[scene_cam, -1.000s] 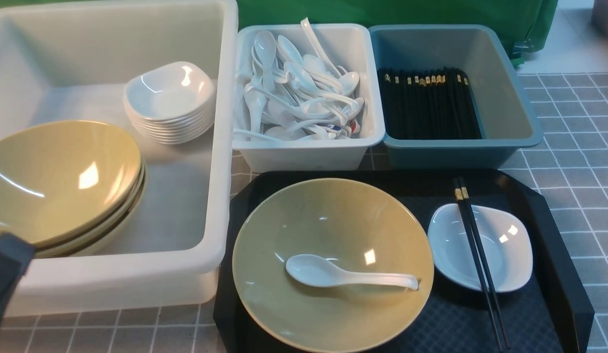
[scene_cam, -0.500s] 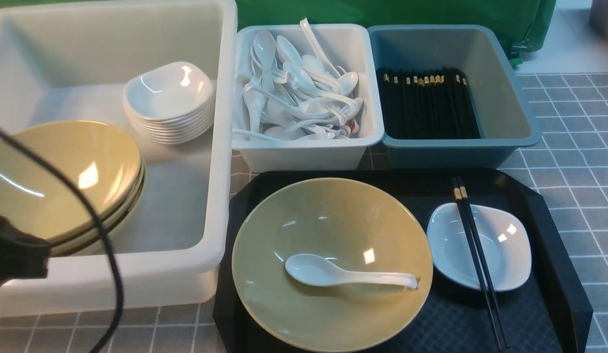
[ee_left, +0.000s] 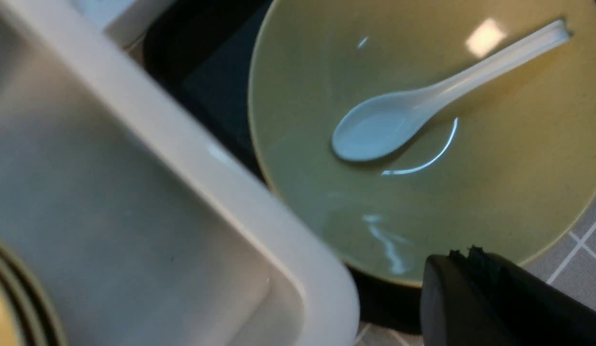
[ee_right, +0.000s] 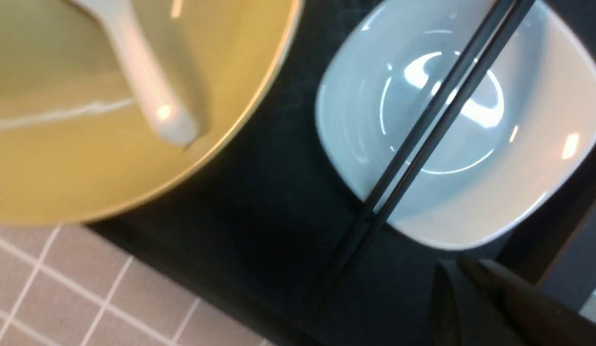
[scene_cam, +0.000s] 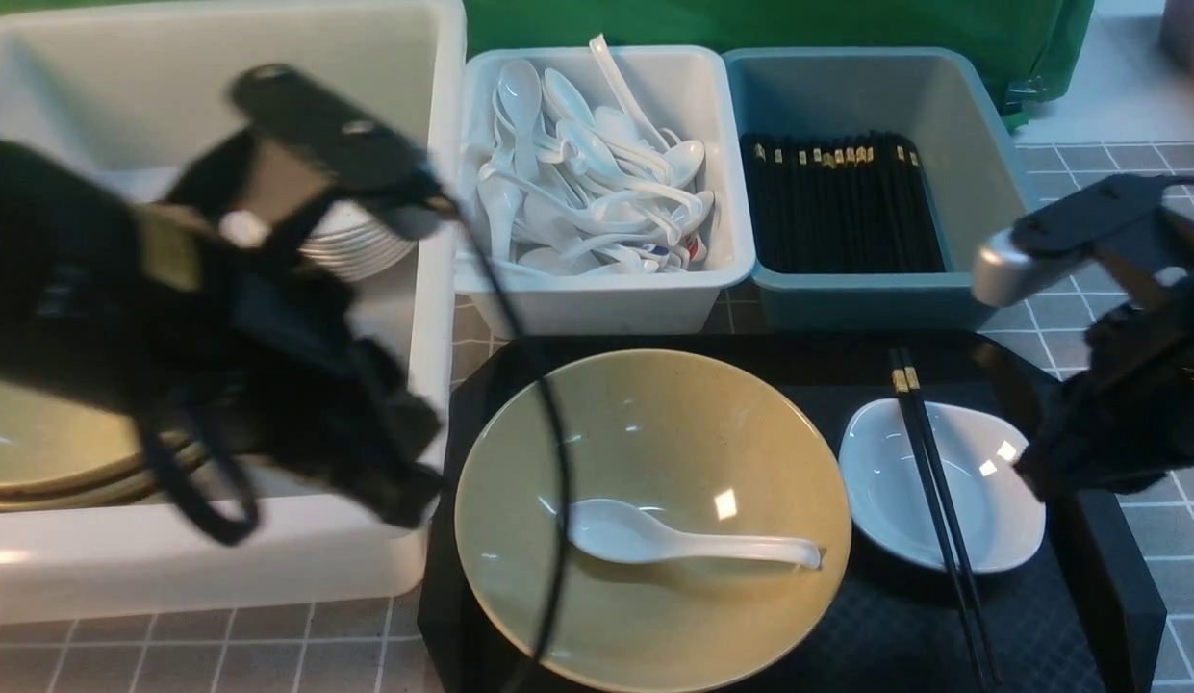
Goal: On grey table put chopsticks spoon bowls plates into blue grey white boxes.
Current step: 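Move the grippers toward the tableware on the black tray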
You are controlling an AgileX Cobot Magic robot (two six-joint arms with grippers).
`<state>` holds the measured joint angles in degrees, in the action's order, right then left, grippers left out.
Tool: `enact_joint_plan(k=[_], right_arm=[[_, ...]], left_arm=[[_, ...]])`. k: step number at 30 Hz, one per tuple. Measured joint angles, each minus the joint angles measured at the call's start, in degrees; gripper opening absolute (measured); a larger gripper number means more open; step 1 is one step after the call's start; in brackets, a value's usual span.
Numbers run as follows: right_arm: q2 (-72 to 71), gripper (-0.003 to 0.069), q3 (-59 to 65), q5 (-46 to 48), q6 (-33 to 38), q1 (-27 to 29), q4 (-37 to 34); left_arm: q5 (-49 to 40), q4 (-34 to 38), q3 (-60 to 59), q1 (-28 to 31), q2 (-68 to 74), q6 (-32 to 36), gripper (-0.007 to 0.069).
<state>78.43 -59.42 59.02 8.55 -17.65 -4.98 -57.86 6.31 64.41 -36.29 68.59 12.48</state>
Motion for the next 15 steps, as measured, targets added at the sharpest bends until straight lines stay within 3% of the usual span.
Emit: enact_joint_plan(k=[3,9,15], right_arm=[[3.7,0.0076,-2.0,-0.2,-2.0,-0.1,1.1],[10.1,0.0192,-6.2,-0.4,-7.9,-2.9,5.7],[15.6,0.0395,-9.5,-1.9,-17.1,-5.7,9.9]], left_arm=[[2.1,0.0,0.5,-2.7,2.6,0.9,-0.0008],[2.5,-0.7,0.5,-3.8,6.7,2.0,-0.0008],[2.1,-2.7,0.5,-3.8,8.2,2.2,-0.0008]])
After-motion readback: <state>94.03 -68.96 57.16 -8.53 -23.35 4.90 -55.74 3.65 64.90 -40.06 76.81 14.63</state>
